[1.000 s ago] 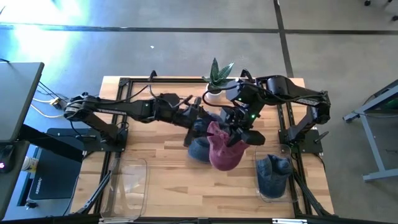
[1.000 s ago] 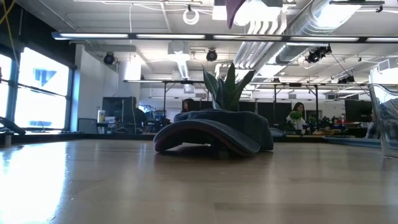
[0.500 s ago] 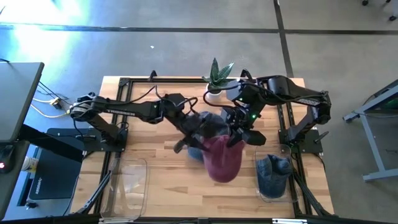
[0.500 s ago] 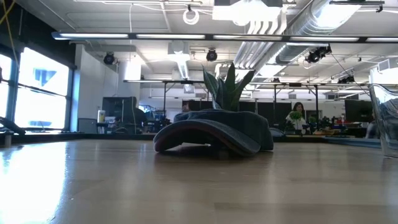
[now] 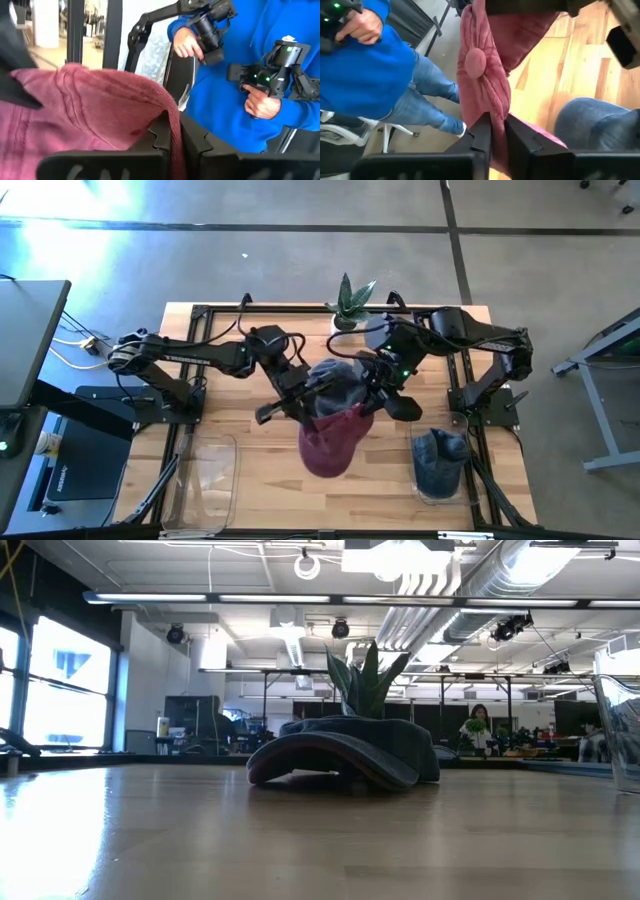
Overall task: Pick & Place hat
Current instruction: Put the red cap into the left transparent bin
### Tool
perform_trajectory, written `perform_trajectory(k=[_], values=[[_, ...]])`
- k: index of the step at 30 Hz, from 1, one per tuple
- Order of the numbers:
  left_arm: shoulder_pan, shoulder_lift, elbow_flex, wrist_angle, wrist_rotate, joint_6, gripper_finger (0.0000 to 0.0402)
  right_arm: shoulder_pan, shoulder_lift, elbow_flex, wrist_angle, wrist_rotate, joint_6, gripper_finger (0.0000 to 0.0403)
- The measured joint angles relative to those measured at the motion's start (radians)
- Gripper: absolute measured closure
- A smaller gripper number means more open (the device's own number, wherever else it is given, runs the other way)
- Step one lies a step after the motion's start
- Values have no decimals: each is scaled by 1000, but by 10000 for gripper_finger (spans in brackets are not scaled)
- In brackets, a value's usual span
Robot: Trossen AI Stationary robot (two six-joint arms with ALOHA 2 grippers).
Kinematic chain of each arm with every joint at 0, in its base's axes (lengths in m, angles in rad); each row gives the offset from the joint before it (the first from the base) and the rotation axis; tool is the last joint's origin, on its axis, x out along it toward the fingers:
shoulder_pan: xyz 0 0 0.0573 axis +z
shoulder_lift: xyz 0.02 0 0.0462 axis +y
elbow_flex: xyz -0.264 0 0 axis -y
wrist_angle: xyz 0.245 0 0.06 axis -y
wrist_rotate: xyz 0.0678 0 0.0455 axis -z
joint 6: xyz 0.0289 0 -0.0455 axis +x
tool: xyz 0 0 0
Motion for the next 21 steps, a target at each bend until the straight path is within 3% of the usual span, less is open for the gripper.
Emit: perform_trajectory(k=[12, 18, 21], values=[[0, -6, 27, -2, -42, -56, 400, -84, -42, 0, -61, 69, -106, 174], [0, -6, 64, -68, -54, -55, 400, -80, -37, 0, -48, 63, -208, 149], [0, -6, 66, -80, -66, -54, 401, -81, -37, 0, -31, -10, -225, 149]])
